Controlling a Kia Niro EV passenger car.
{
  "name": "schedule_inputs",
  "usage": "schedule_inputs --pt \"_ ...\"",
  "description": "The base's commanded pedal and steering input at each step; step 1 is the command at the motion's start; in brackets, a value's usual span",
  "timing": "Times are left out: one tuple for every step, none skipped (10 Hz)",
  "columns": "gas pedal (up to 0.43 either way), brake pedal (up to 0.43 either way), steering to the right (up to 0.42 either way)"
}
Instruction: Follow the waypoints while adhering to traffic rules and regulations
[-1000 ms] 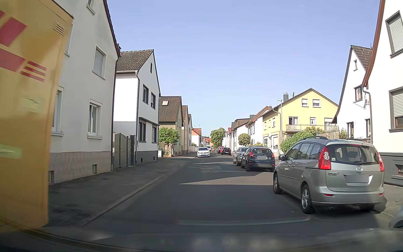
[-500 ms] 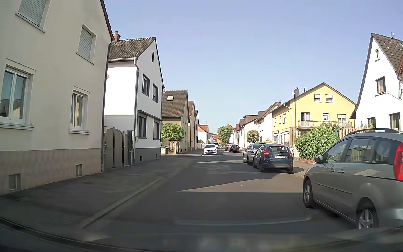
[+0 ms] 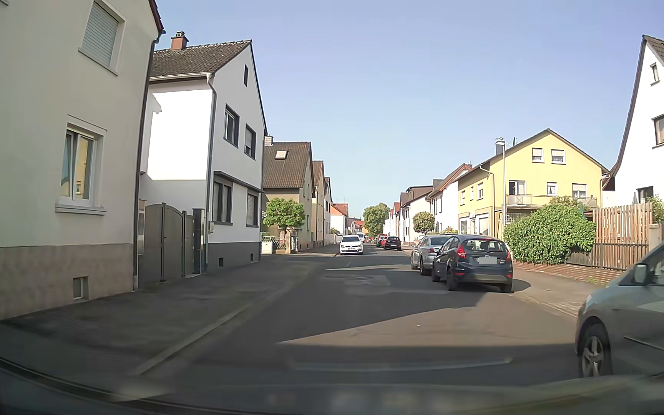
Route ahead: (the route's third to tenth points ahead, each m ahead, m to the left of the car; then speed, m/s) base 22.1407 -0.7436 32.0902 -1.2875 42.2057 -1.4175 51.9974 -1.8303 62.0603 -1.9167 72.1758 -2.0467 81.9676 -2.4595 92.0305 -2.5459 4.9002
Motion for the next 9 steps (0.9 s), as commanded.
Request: schedule_inputs --pt "0.039 0.03 -0.012" --pt "0.039 0.03 -0.012" --pt "0.039 0.03 -0.011" --pt "0.039 0.03 -0.009" --pt "0.039 0.03 -0.005" --pt "0.039 0.03 0.001" --pt "0.028 0.03 0.007" --pt "0.02 0.03 0.01" --pt "0.008 0.03 0.01"
